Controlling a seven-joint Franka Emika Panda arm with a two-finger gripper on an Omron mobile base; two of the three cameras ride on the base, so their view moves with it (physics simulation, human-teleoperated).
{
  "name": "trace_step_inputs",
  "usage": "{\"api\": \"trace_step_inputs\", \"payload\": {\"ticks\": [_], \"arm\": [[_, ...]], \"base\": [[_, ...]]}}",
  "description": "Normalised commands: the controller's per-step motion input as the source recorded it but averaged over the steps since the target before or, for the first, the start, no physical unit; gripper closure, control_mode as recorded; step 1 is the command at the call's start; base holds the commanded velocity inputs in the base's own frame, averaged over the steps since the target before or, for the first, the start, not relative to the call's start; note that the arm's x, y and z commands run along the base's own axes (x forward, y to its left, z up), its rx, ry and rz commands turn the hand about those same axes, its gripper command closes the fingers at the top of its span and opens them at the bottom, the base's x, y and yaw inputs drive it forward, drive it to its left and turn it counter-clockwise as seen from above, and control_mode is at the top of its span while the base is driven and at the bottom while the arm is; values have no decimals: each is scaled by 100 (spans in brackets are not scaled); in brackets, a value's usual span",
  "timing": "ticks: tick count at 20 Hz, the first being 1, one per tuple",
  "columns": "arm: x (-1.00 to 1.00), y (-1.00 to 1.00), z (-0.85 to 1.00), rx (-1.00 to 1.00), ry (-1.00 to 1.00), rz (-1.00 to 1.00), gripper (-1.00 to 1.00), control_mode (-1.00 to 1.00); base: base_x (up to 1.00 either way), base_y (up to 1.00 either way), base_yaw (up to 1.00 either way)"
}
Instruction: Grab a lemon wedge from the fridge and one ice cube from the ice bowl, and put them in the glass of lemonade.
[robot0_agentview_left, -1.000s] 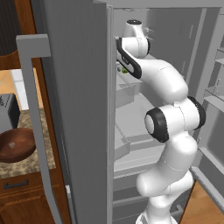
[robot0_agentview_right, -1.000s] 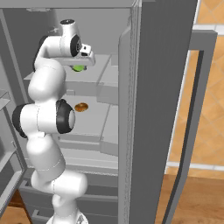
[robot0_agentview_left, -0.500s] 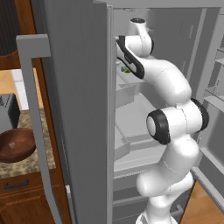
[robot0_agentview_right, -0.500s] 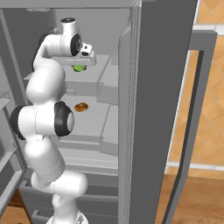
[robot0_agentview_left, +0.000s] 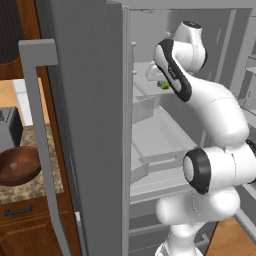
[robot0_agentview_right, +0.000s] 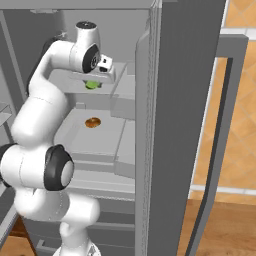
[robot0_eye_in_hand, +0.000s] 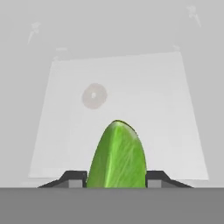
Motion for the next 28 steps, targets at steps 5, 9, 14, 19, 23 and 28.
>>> {"api": "trace_step_inputs", "payload": {"ticks": [5,9,14,19,23,28], "arm": [[-97,-23,-4,1,0,2,100,-100],[-92,-6,-12,-1,1,8,100,-100],[-69,0,-37,-7,14,9,100,-100],[-53,0,-42,-1,19,8,100,-100],[-48,-2,-17,0,12,1,100,-100],[-20,0,-1,0,-2,0,100,-100]], "base": [[0,0,0],[0,0,0],[0,0,0],[0,0,0],[0,0,0],[0,0,0]]}}
